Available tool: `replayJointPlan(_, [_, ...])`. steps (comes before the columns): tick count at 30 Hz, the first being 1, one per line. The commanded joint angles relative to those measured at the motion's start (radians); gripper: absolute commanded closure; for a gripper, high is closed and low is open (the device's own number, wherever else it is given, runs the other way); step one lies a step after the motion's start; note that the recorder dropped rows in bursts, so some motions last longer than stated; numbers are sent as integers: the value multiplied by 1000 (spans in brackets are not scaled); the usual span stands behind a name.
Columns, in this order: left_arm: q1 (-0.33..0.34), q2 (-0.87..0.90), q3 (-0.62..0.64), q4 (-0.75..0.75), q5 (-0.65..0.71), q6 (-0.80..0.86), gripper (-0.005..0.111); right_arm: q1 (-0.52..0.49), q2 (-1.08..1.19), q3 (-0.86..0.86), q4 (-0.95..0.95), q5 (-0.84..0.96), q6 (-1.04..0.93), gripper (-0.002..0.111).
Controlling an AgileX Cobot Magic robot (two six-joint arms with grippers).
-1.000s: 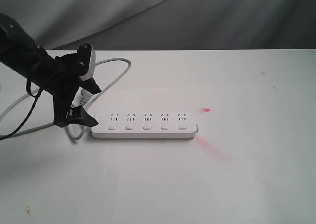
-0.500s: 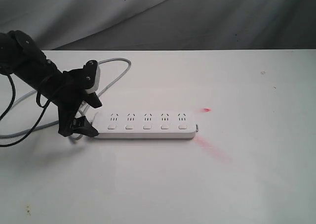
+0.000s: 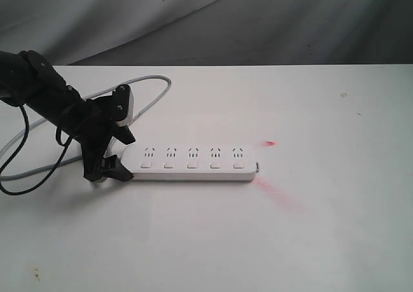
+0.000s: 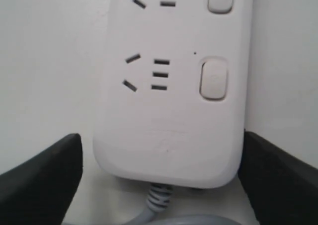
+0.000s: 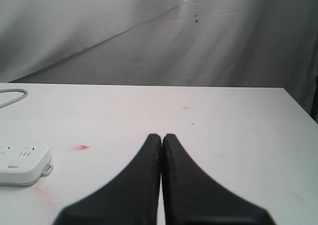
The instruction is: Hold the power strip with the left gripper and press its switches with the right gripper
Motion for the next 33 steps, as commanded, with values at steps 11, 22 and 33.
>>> replayJointPlan(11, [-6,-1,-7,-14,79,-27,28,-9,-6,4,-7,-10,5,108])
replayJointPlan(22, [-6,-1,-7,-14,85,-29,31,-9,-6,4,-7,-10,5,108])
replayJointPlan(33, [-6,34,-5,-28,87,-29,34,-9,-6,4,-7,-10,5,108])
